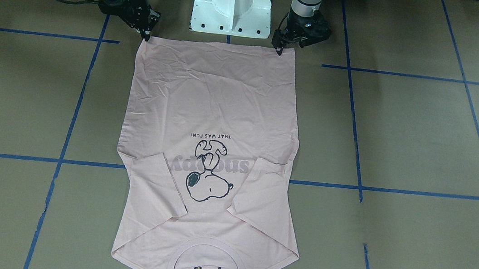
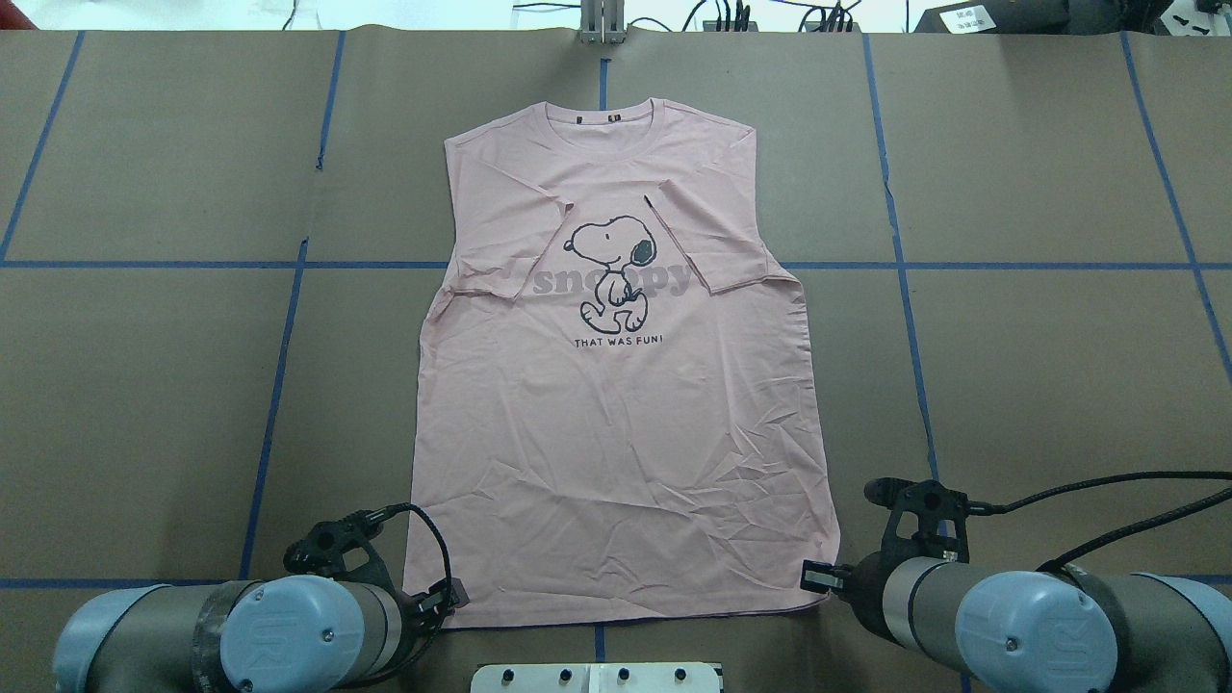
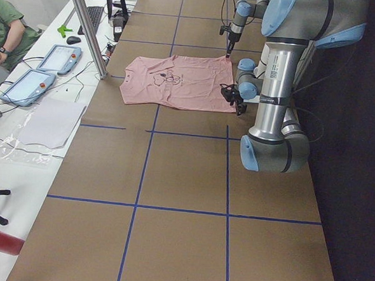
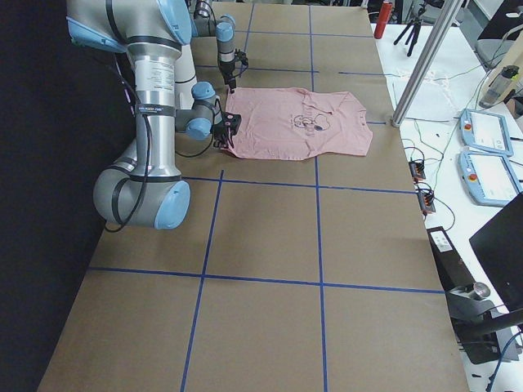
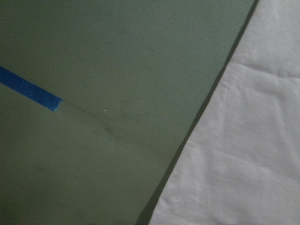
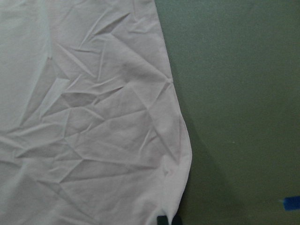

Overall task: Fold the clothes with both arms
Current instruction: 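Grasp both hem corners with the left and right grippers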

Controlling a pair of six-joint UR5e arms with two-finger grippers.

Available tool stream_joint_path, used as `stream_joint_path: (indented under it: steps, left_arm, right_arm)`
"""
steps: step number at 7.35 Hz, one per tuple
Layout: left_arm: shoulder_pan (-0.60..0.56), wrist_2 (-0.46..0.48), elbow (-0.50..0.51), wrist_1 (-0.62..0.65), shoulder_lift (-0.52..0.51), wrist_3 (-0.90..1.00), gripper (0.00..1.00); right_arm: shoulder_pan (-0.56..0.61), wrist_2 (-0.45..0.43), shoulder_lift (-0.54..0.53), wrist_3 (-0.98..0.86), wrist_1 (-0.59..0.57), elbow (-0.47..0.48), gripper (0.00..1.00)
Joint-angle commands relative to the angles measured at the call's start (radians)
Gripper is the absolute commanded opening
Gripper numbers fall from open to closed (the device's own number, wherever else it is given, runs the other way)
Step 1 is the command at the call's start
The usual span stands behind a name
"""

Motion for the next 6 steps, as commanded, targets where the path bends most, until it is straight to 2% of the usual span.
stream_joint_path:
  steps: [1,4,6]
  left_arm:
    - [-0.004,0.001,-0.003,0.002,-0.003,0.0,0.36]
    - [-0.02,-0.002,-0.009,0.002,-0.006,0.007,0.0]
    - [-0.024,-0.006,-0.026,0.002,-0.017,0.014,0.0]
  right_arm:
    - [0.001,0.0,0.0,0.0,0.0,0.0,0.0]
    - [0.001,0.002,0.0,0.0,0.002,0.0,0.0]
    - [0.004,0.005,-0.003,0.0,0.002,0.009,0.0]
